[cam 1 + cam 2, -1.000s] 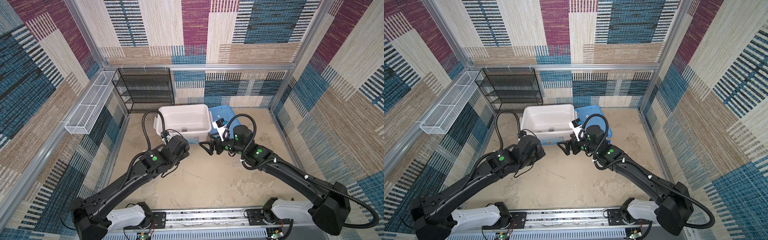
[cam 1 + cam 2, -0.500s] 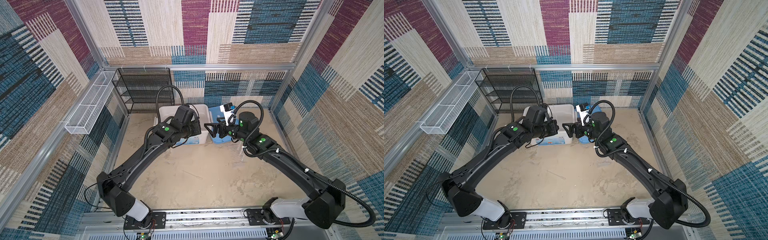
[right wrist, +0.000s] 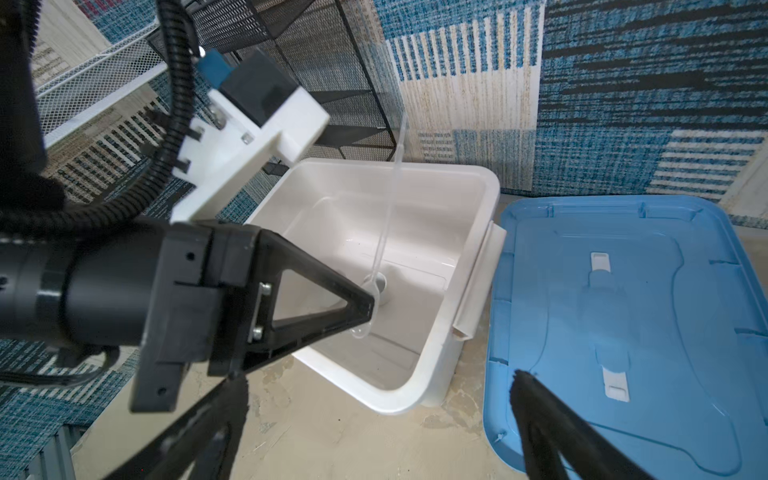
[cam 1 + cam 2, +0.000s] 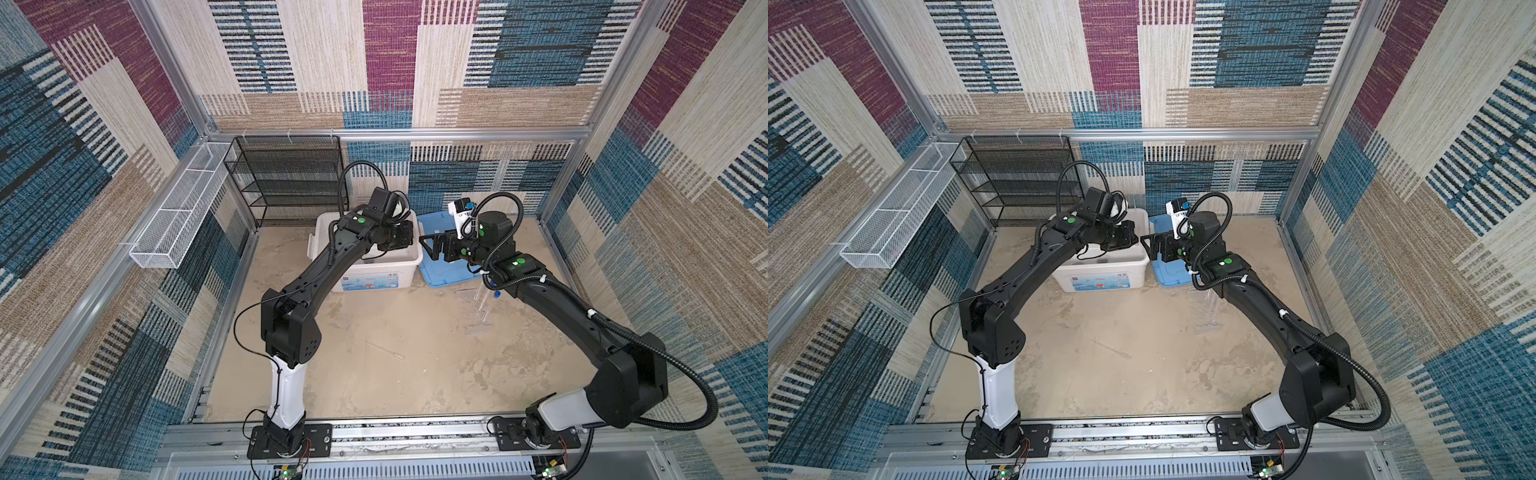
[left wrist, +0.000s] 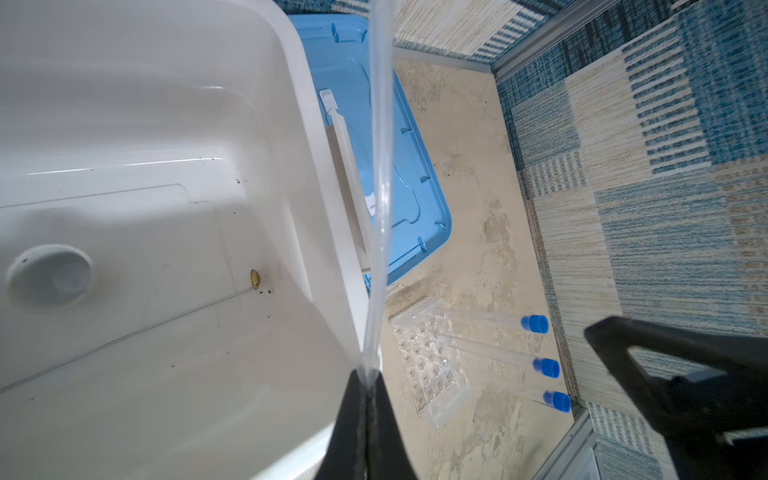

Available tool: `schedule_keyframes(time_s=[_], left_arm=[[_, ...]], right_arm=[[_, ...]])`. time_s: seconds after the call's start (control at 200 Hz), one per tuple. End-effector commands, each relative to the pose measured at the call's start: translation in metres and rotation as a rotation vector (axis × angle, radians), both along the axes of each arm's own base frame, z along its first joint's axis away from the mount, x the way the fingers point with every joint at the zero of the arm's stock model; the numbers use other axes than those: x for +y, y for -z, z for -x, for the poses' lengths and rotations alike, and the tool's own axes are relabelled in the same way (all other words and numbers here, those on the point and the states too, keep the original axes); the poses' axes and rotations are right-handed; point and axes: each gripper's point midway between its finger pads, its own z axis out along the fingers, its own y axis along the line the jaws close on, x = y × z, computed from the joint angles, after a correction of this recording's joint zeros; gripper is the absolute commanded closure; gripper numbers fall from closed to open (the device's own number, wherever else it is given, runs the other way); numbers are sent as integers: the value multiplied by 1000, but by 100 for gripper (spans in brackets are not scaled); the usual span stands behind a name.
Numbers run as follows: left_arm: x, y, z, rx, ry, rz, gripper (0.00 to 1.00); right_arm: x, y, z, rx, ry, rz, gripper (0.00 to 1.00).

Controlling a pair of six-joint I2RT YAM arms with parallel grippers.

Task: Organize the chemistry lab equipment
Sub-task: 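Lower the dropper into the bin with the left gripper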

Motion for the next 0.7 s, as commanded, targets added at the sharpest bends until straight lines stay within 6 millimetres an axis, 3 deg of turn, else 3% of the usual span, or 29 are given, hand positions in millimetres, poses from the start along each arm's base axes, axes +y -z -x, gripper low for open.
schedule_keyframes(time_s=[0.0,0.381,0.696], left_arm=[[1,24,-4,66,47,-8,100],[0,93,-15,224,43,-32,100],[0,120,-24,285,33,6,100]], right_arm=[[8,4,0,11,-52,2,1],[10,20,-14,22,-49,33,1],[12,20,-26,25,-35,45,1]])
